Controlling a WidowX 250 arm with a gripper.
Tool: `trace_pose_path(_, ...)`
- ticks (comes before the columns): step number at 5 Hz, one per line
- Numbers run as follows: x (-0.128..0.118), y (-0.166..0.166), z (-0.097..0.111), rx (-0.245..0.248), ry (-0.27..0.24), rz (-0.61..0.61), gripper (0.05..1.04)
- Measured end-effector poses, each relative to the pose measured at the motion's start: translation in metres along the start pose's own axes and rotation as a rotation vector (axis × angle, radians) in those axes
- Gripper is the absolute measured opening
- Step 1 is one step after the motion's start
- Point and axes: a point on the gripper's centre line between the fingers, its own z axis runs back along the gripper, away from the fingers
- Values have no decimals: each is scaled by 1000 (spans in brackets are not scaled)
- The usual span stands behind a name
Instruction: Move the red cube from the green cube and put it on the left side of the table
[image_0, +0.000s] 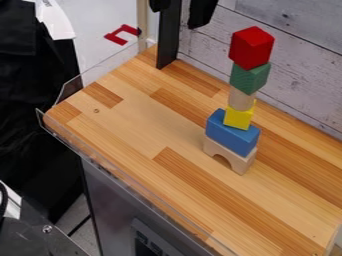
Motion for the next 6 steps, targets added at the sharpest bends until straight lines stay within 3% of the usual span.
trace_pose_path(1, 0, 0, -11, -10, 37, 3, 1000)
trace_pose_path(2, -2, -1, -10, -44, 40, 10, 1000)
trace_pose_path(3, -2, -1, -1, -44, 21, 17, 1000)
trace_pose_path(4, -6, -5, 22, -20, -39, 9, 1000)
trace_pose_path(6, -3, -43, 49, 23, -70, -122, 1000)
